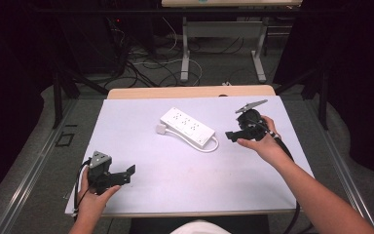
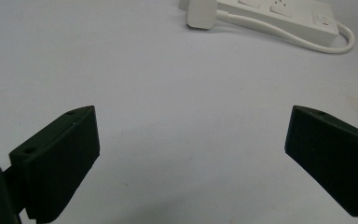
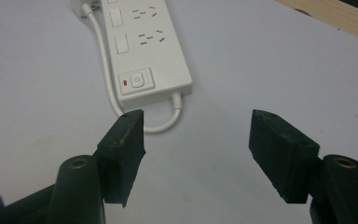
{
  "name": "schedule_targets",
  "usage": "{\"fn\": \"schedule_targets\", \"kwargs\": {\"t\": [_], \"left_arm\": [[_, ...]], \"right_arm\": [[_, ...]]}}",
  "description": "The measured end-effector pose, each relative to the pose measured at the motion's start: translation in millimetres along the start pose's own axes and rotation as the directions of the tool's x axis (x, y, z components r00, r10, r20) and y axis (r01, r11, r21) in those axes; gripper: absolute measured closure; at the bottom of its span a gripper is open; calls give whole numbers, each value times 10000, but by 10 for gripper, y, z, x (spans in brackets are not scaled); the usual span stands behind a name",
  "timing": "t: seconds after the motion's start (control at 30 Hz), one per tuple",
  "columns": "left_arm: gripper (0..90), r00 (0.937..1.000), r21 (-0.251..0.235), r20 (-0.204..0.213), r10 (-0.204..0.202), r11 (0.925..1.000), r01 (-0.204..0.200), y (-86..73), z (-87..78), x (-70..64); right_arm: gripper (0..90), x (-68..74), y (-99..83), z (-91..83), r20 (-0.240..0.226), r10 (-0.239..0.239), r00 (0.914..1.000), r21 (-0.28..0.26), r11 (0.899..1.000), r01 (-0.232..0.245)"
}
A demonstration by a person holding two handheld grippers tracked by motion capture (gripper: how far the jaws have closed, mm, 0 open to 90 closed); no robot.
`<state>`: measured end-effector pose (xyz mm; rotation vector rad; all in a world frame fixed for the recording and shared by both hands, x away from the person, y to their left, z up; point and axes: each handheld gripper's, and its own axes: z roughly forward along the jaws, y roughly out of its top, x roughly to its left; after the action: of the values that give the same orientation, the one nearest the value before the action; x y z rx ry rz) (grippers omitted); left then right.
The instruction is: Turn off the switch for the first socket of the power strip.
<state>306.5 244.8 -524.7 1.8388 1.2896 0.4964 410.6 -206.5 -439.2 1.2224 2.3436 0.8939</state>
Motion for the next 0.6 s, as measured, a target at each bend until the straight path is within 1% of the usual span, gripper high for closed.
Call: {"fn": "schedule_targets", "kwargs": {"t": [0.1,0.17,0.23,0.27,0.3,0.33,0.4,0.43,0.47,0.5,0.57,0.6], "left_arm": [[29,10000,10,11,-1,10000,1,0,0,0],[31,10000,21,17,-5,10000,5,0,0,0],[32,10000,27,19,-8,10000,8,0,0,0],[32,10000,26,21,-8,10000,8,0,-1,0],[32,10000,25,22,-4,10000,4,0,-1,0],[33,10000,27,26,-2,10000,2,0,-1,0],[33,10000,30,28,-8,10000,8,0,0,1],[33,10000,38,31,-7,10000,7,1,-1,1],[34,10000,34,28,-7,10000,7,1,-1,1],[34,10000,33,30,-9,10000,9,1,-1,1],[34,10000,37,29,-7,10000,7,1,0,1],[35,10000,37,26,-11,10000,11,1,0,0]], "right_arm": [[357,-1,32,17,-53,40,10000,48,10000,-40],[362,2,85,37,-100,220,9997,98,9997,-219],[368,0,101,38,-125,217,9997,159,9996,-215],[386,-3,140,42,-278,271,9992,167,9995,-266],[386,-3,140,42,-278,271,9992,167,9995,-266],[403,-4,173,45,-338,393,9987,183,9991,-387],[416,-7,188,43,-343,391,9986,237,9990,-383],[426,-3,206,48,-375,486,9981,260,9985,-477],[441,-16,237,57,-415,410,9983,340,9986,-396],[448,-10,256,65,-448,510,9977,332,9982,-495],[460,-18,270,65,-405,419,9983,389,9984,-404],[480,-16,305,81,-386,478,9981,358,9983,-464]]}}
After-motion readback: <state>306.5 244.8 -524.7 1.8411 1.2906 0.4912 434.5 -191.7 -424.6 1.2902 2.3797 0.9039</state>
